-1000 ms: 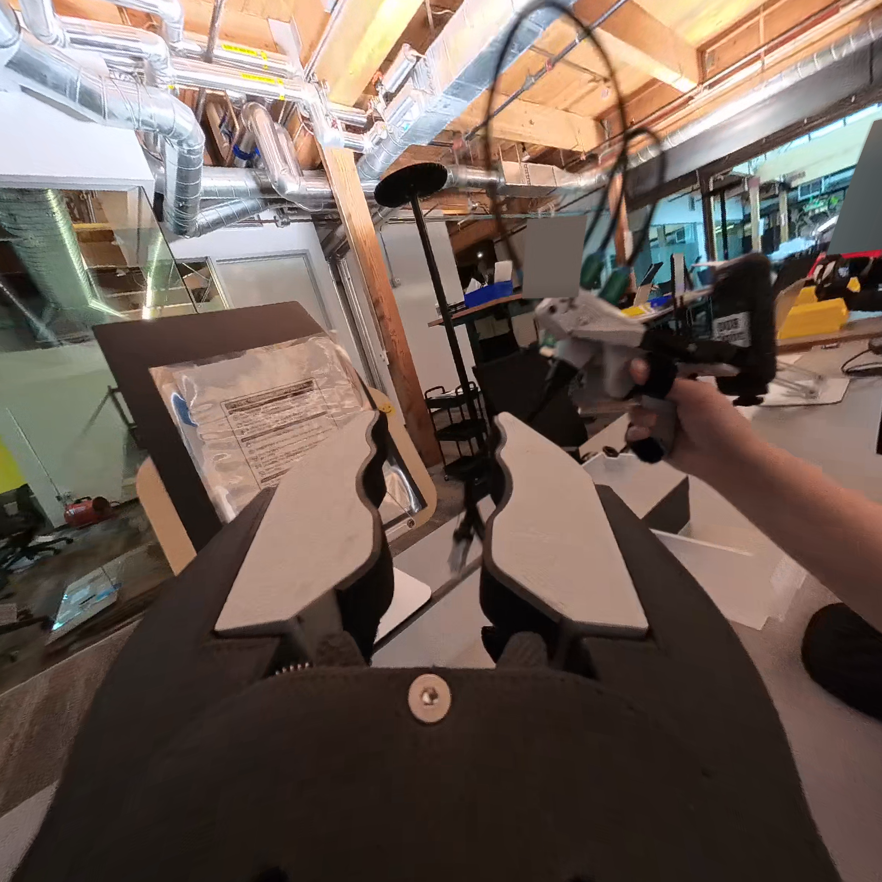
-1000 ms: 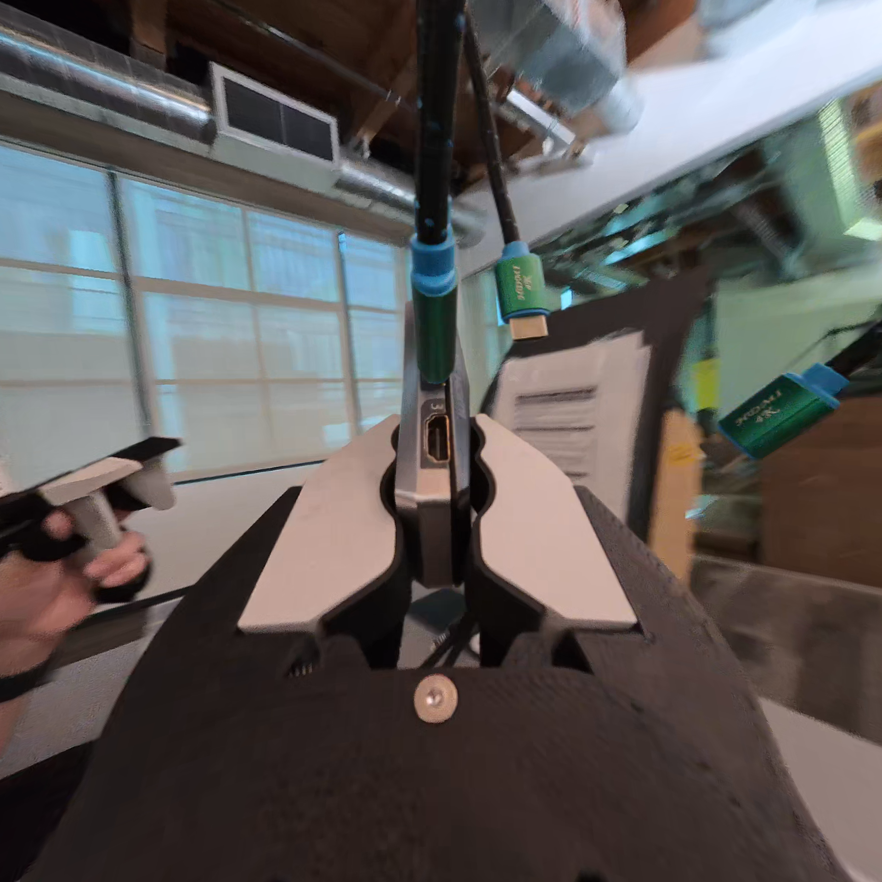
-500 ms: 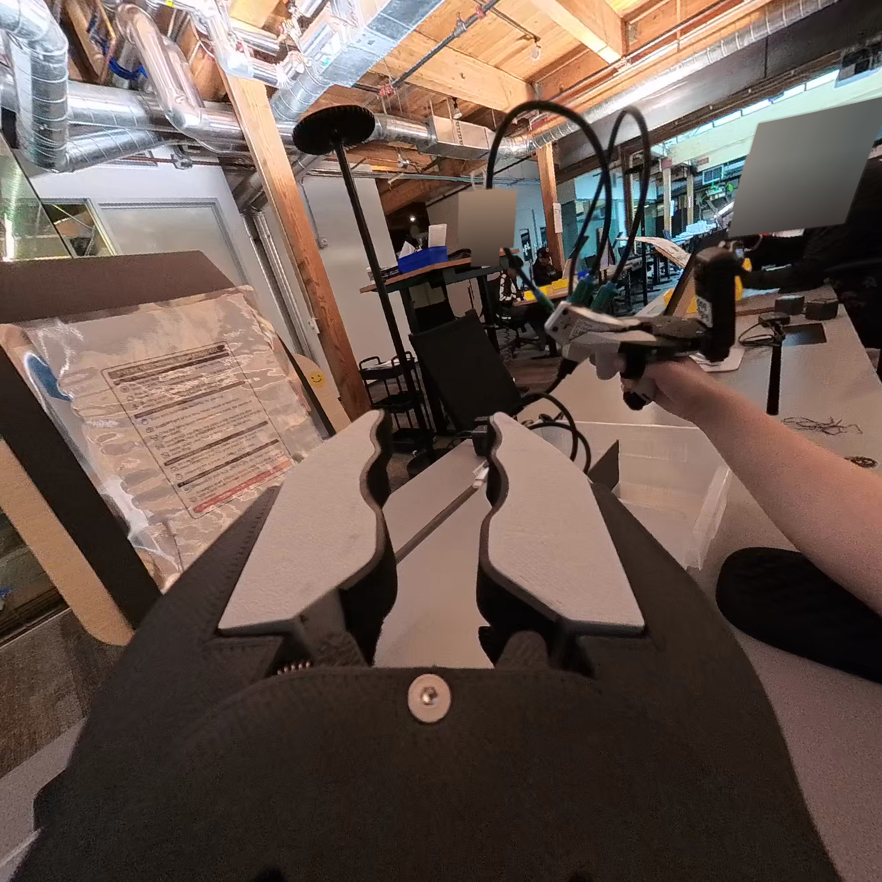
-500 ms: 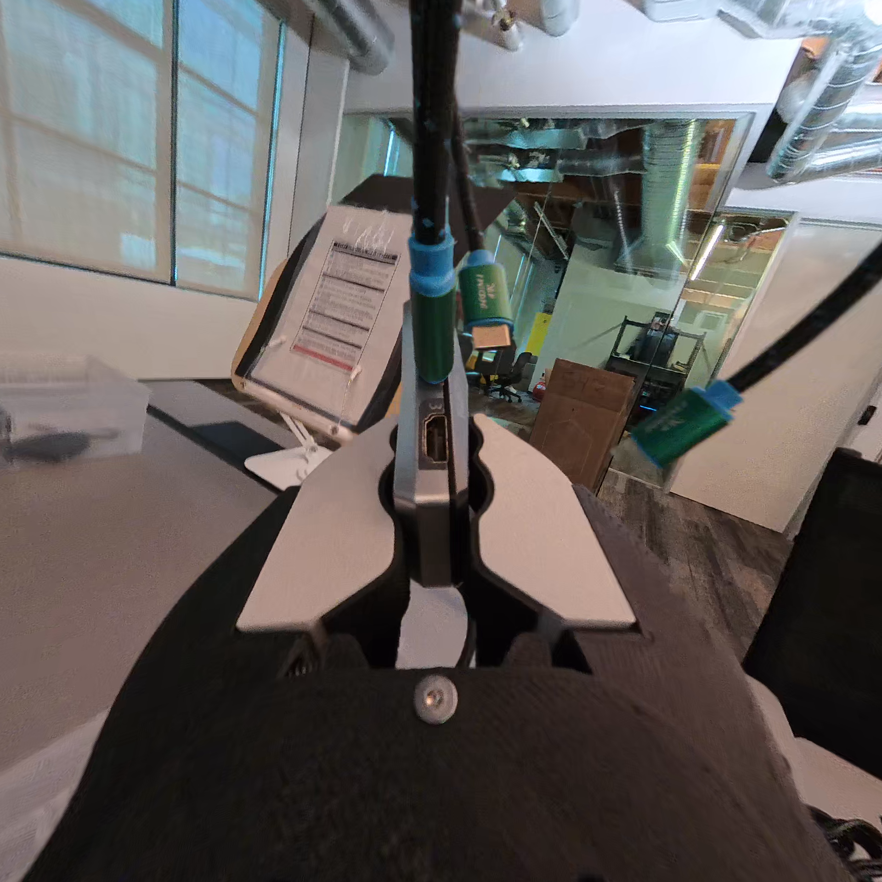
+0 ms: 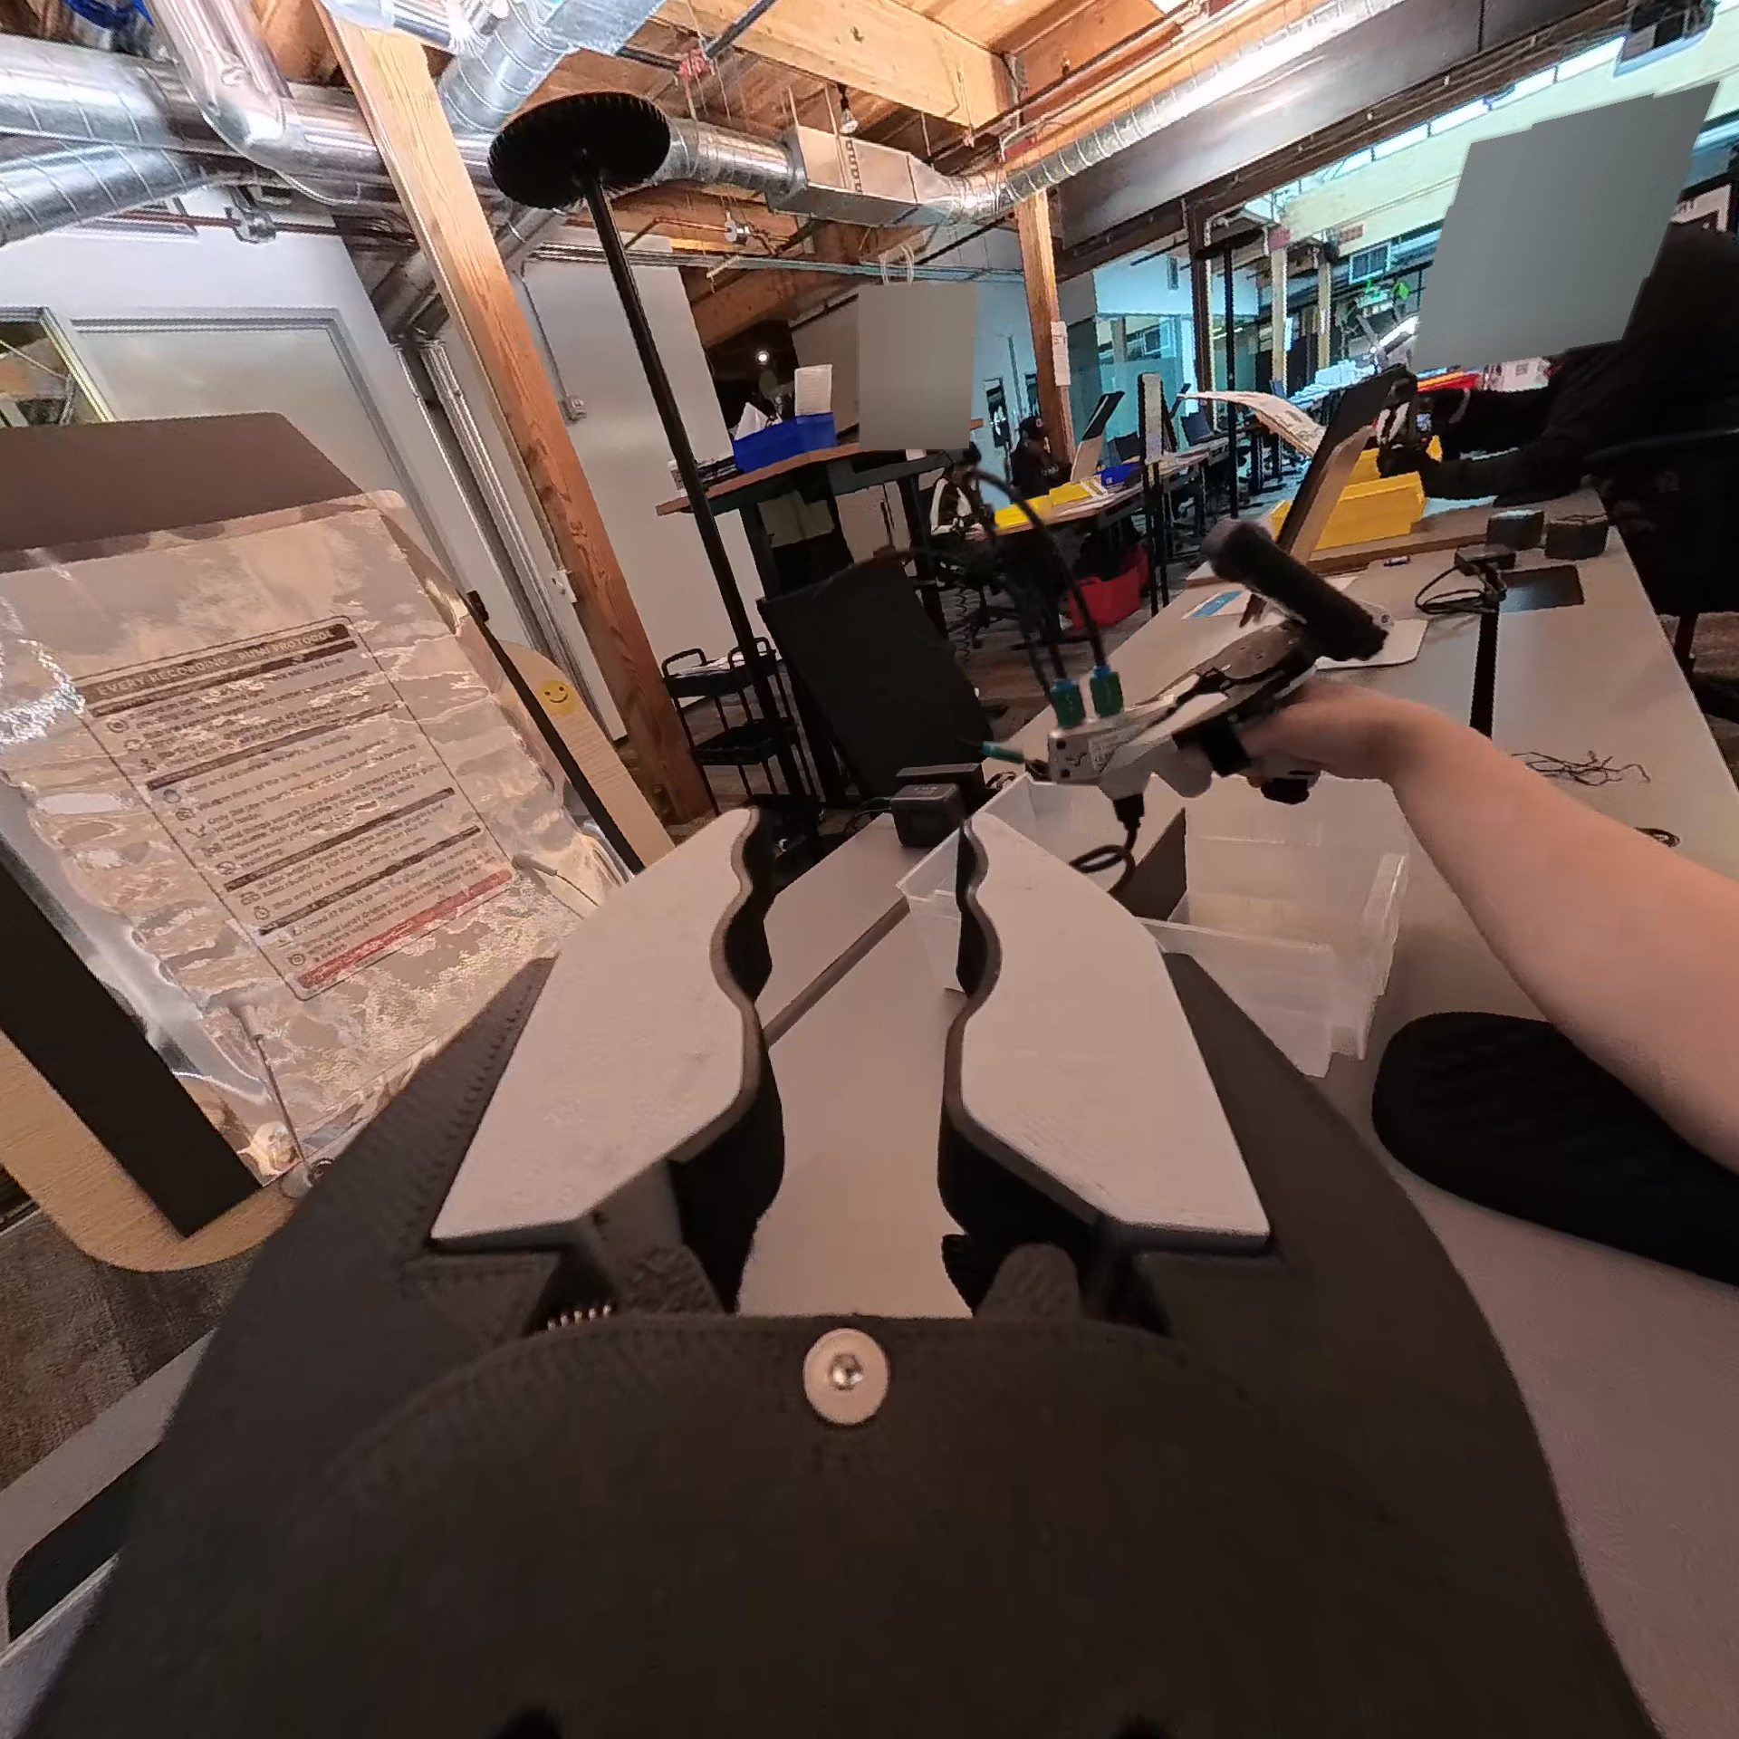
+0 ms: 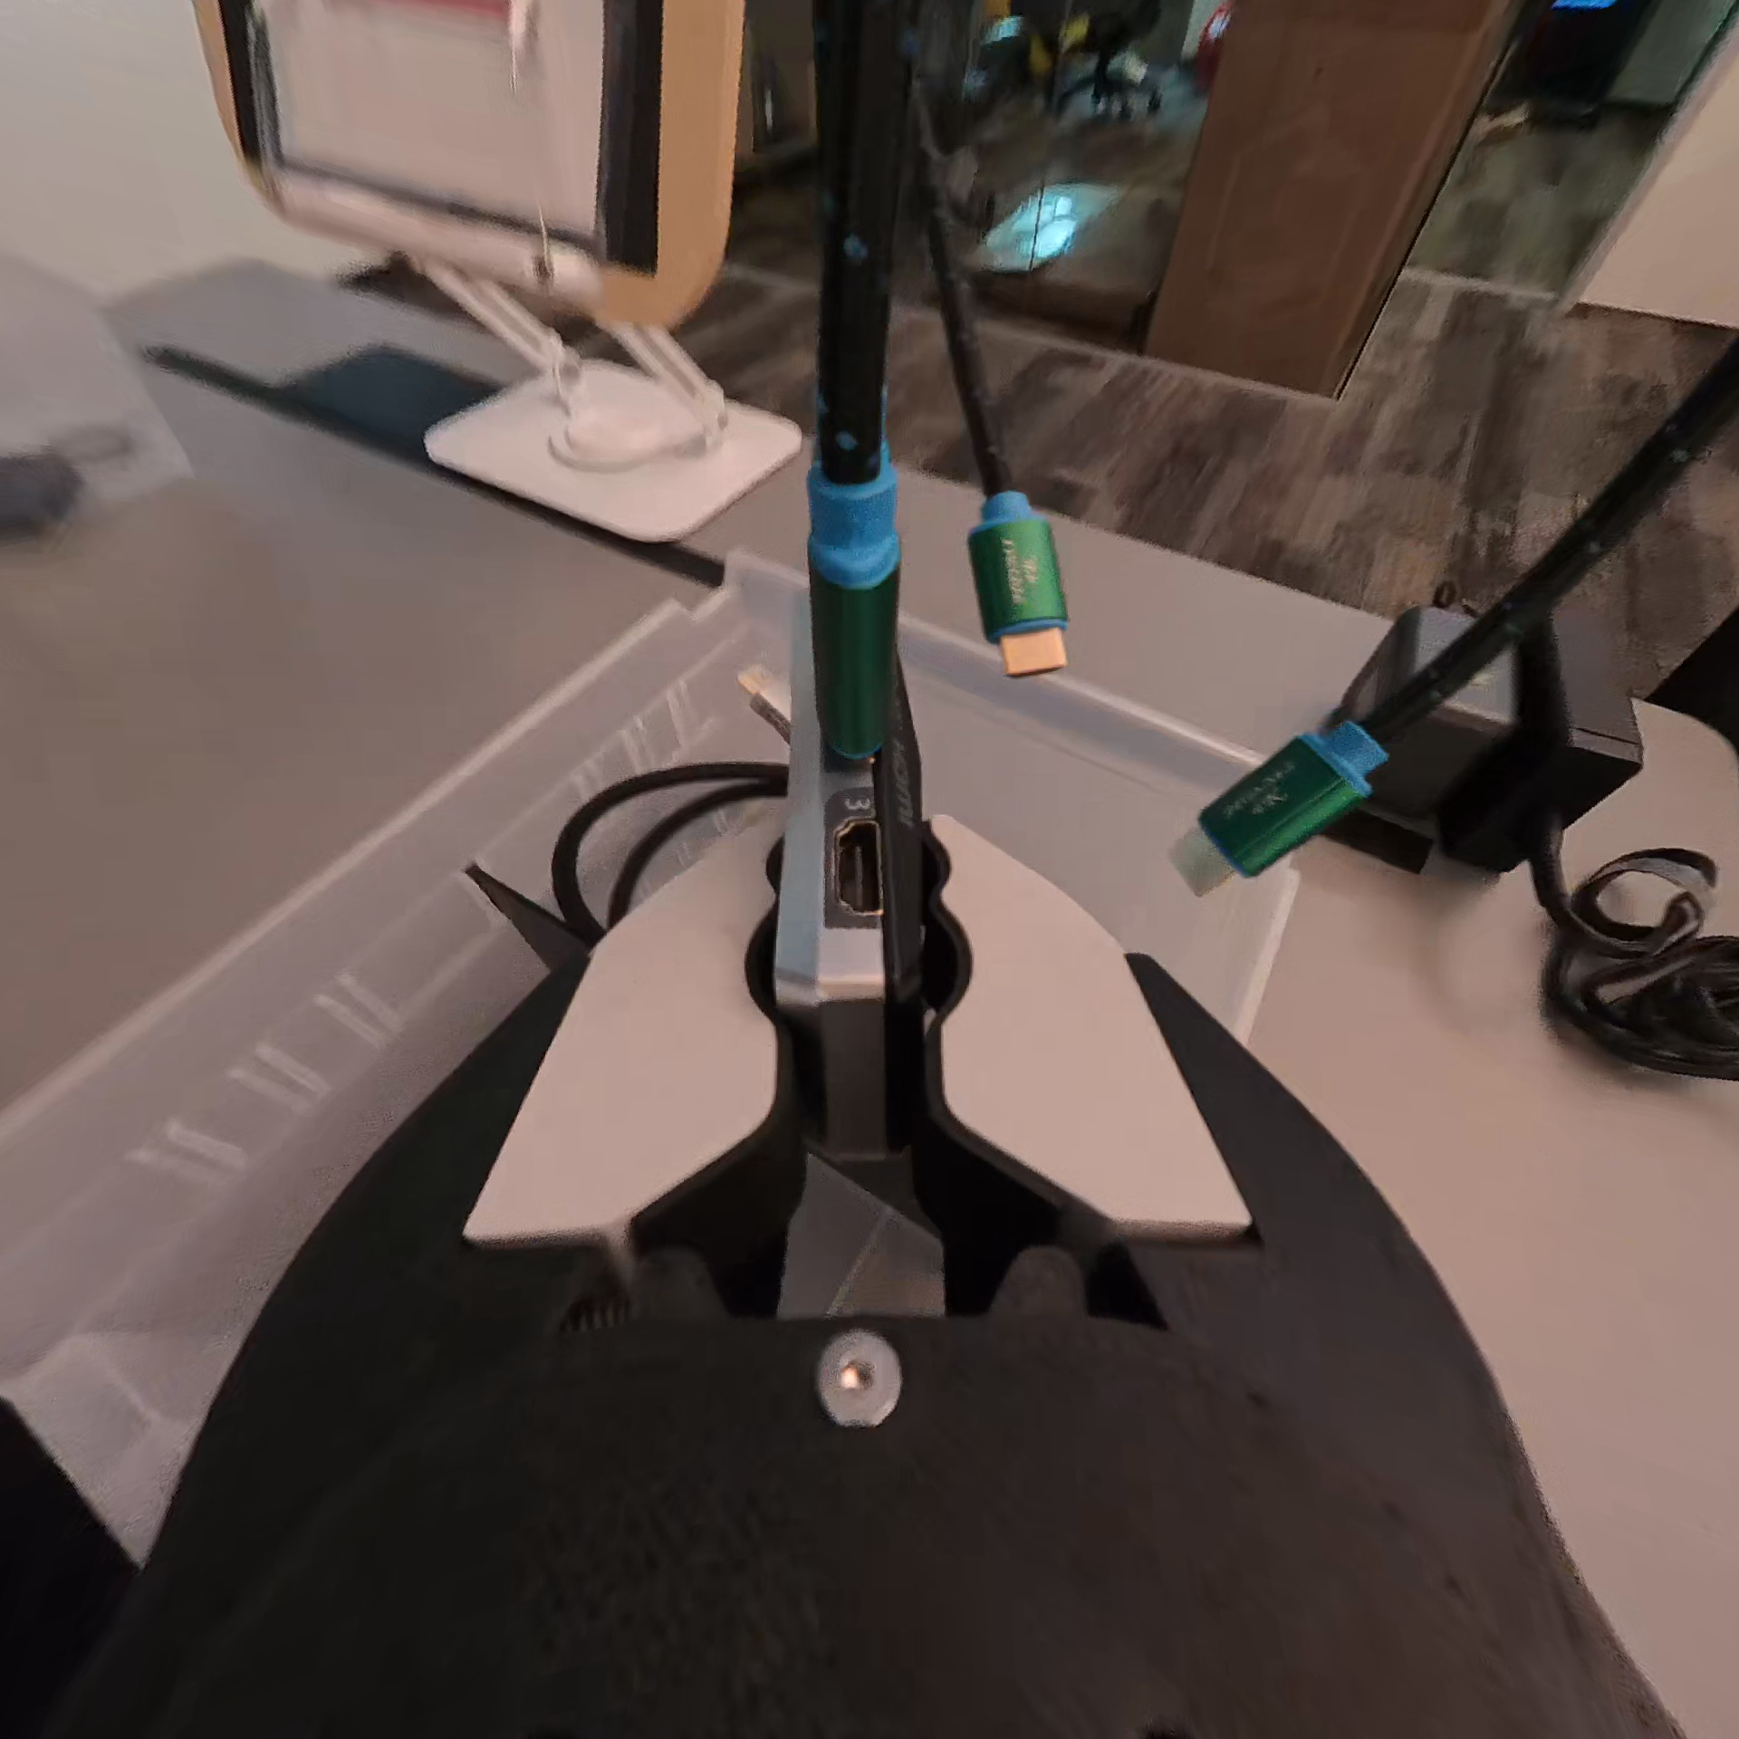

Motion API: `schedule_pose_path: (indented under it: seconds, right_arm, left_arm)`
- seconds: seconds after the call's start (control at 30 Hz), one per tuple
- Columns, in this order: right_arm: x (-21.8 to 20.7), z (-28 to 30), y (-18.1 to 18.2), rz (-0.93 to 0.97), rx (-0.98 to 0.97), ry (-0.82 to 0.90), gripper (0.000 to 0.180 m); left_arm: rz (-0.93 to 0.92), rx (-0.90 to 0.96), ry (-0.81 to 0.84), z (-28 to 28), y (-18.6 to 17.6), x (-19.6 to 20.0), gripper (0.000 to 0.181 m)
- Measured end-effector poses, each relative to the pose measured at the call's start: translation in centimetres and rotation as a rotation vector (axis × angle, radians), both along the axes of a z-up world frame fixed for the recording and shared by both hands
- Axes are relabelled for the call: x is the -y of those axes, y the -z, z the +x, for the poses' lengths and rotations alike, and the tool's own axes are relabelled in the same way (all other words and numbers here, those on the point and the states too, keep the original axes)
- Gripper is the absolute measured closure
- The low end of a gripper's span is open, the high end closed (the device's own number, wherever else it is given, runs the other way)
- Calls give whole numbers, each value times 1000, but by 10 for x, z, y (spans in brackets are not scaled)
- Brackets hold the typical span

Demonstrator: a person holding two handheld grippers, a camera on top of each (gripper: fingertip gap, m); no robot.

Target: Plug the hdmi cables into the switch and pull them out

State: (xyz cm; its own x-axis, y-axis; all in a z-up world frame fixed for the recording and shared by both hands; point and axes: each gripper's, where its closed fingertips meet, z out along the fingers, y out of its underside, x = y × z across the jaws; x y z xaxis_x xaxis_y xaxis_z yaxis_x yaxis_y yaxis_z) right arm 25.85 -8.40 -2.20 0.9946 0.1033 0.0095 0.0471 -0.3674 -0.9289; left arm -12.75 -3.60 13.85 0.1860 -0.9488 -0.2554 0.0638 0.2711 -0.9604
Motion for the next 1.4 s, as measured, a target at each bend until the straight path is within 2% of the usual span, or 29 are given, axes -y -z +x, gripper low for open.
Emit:
schedule_pose_path:
  seconds: [0.23,0.4,0.53,0.7,0.87,1.0,1.13,1.4]
  right_arm:
    - [-17,-12,44,-289,162,-23,156]
    - [-22,-13,62,-359,234,-37,155]
    - [-17,-18,60,-363,193,-49,149]
    - [8,-18,63,-494,263,-43,144]
    - [20,-31,33,-487,292,-33,137]
    - [28,-53,16,-475,333,-81,136]
    - [26,-56,20,-518,396,-93,140]
    - [10,-70,34,-525,386,-187,155]
  left_arm:
    - [-23,-37,8,7,9,0,146]
    - [-6,-66,17,12,14,4,145]
    - [-16,-84,27,14,18,6,144]
    - [-33,-83,21,13,16,4,143]
    - [-76,-89,-32,0,7,-12,141]
    - [-160,-37,-14,-20,-9,-22,140]
    - [-156,13,-50,-39,-22,-35,142]
    - [-138,23,-64,-49,-29,-37,143]
